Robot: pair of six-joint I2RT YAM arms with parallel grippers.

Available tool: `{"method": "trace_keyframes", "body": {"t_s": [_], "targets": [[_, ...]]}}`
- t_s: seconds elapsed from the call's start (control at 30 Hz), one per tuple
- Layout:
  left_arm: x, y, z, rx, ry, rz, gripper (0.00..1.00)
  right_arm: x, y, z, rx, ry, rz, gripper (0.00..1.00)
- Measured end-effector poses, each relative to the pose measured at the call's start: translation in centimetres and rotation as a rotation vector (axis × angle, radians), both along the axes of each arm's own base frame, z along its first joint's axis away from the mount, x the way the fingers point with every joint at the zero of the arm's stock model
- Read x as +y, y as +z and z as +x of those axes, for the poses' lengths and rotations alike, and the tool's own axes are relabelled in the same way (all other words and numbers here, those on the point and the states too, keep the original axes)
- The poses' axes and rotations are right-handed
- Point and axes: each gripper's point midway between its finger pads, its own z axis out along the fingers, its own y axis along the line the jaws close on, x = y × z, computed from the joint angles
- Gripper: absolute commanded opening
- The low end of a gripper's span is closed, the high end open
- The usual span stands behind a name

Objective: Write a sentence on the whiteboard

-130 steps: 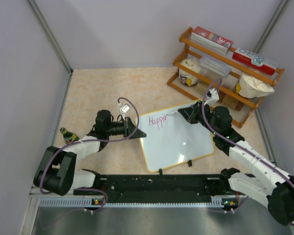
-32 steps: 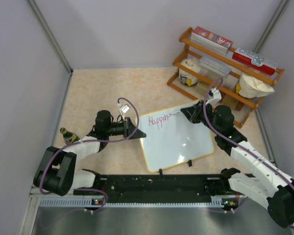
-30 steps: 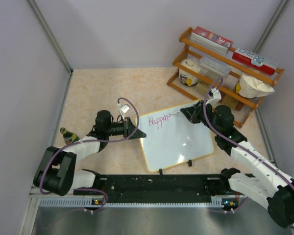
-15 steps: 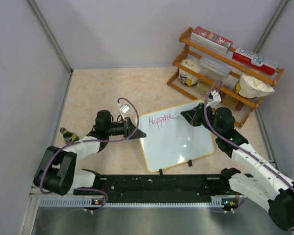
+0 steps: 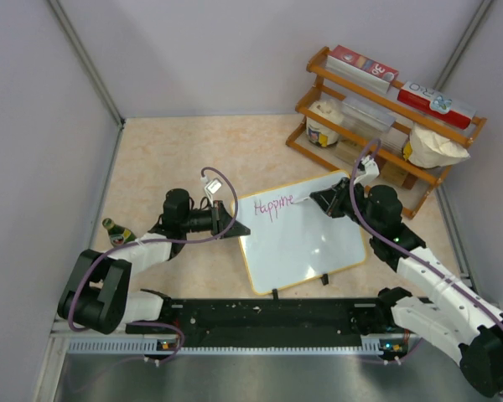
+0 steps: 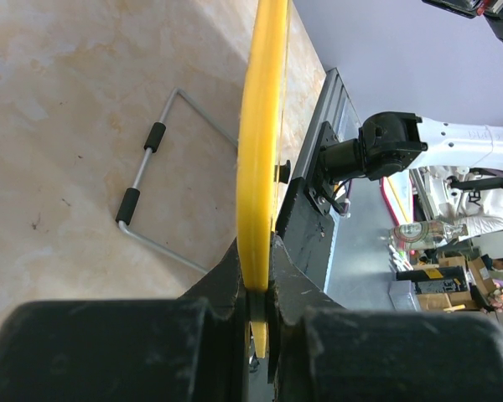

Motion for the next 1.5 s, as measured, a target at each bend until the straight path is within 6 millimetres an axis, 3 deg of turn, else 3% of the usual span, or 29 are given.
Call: {"method": "trace_keyframes", "body": {"t_s": [0.33, 0.77, 1.5], "targets": [[0.0, 0.0, 0.0, -0.001, 0.000, 0.000, 0.00, -0.1, 0.1, 0.1, -0.001, -0.010, -0.001, 0.00], [0.0, 0.1, 0.0, -0.009, -0.005, -0.002, 0.00, -1.4, 1.9, 0.4, -0.055, -0.080, 0.006, 0.00], [0.0, 0.1, 0.0, -0.007, -0.005, -0.002, 0.00, -1.1, 1.6, 1.4, -0.052, -0.086, 0.001, 0.00]]}}
